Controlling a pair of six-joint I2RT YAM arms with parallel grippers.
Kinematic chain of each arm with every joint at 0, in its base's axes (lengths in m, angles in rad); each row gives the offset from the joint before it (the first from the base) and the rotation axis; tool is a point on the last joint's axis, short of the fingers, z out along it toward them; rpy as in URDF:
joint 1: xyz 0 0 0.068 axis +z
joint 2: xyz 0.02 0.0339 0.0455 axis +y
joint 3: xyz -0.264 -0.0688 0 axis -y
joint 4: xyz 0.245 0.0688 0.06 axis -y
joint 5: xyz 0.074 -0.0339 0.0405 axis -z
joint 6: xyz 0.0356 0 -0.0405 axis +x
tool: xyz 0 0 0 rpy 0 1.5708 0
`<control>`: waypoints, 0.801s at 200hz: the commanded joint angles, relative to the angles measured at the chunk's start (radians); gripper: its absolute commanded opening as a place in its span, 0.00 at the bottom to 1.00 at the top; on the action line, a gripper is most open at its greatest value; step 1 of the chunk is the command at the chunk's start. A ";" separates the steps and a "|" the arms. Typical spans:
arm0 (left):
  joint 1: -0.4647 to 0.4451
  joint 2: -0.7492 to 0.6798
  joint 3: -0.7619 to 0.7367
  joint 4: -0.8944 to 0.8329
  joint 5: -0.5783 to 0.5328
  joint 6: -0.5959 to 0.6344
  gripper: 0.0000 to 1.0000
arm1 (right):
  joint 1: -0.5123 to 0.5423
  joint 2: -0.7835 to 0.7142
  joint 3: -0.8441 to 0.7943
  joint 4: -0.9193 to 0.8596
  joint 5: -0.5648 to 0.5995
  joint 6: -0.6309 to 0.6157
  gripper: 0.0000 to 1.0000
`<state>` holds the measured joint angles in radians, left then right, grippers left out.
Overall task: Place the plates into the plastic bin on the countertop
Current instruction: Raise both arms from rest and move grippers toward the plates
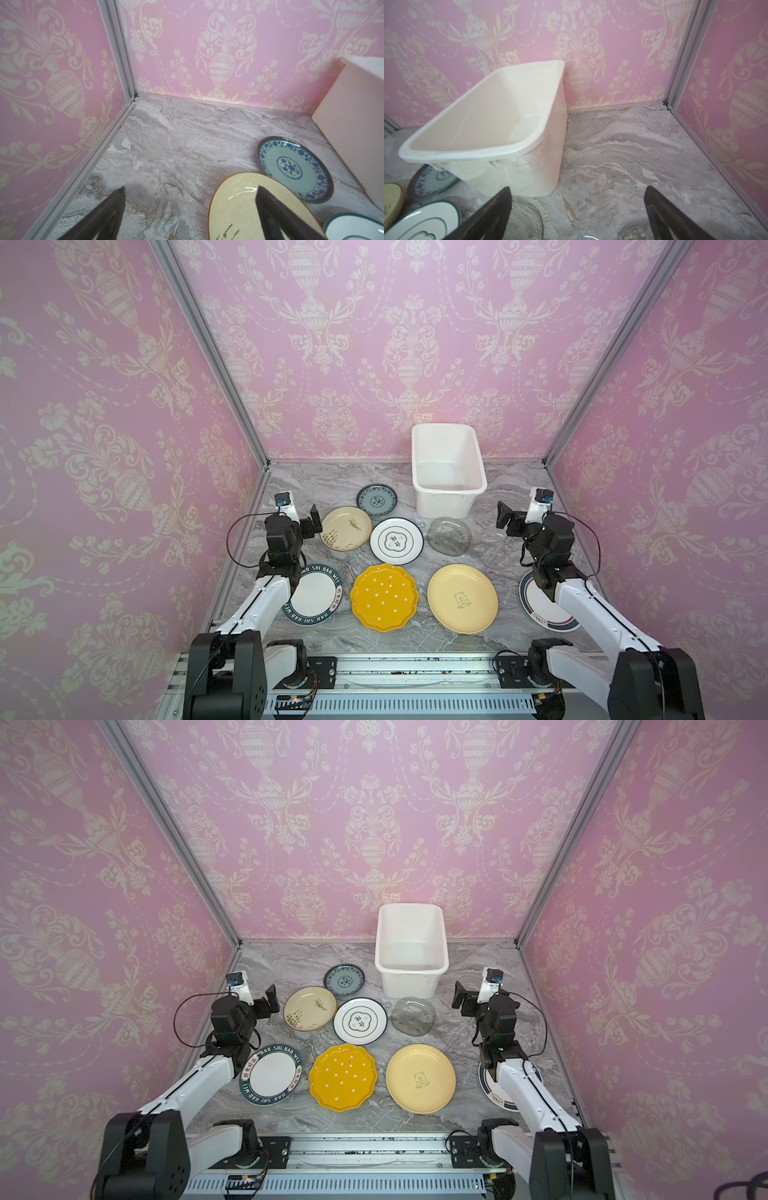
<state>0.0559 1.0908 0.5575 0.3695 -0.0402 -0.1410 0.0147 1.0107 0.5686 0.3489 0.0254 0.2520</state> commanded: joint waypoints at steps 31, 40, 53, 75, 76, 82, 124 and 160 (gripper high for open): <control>0.057 -0.221 0.099 -0.632 -0.010 -0.588 0.99 | -0.015 -0.218 -0.036 -0.298 -0.094 0.574 1.00; 0.080 -0.233 0.084 -0.610 0.101 -0.606 0.99 | -0.014 -0.239 -0.051 -0.288 -0.129 0.590 0.98; 0.088 -0.225 0.085 -0.601 0.216 -0.606 0.97 | -0.005 -0.236 -0.030 -0.340 -0.198 0.571 0.97; 0.079 -0.141 0.194 -0.769 0.342 -0.519 0.91 | 0.068 -0.175 0.071 -0.500 -0.314 0.443 0.96; 0.077 -0.137 0.202 -0.780 0.346 -0.510 0.91 | 0.072 -0.170 0.077 -0.510 -0.318 0.437 0.96; 0.063 -0.114 0.237 -0.841 0.360 -0.471 0.91 | 0.104 -0.145 0.108 -0.555 -0.339 0.392 0.95; -0.156 -0.035 0.362 -1.092 0.349 -0.313 0.95 | 0.334 0.064 0.255 -0.748 -0.396 0.184 0.94; -0.322 -0.007 0.360 -1.163 0.369 -0.314 0.95 | 0.462 0.225 0.309 -0.725 -0.428 0.133 0.92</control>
<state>-0.1986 1.0679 0.9047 -0.6464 0.2890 -0.5041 0.4103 1.1580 0.8314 -0.3180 -0.3595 0.4786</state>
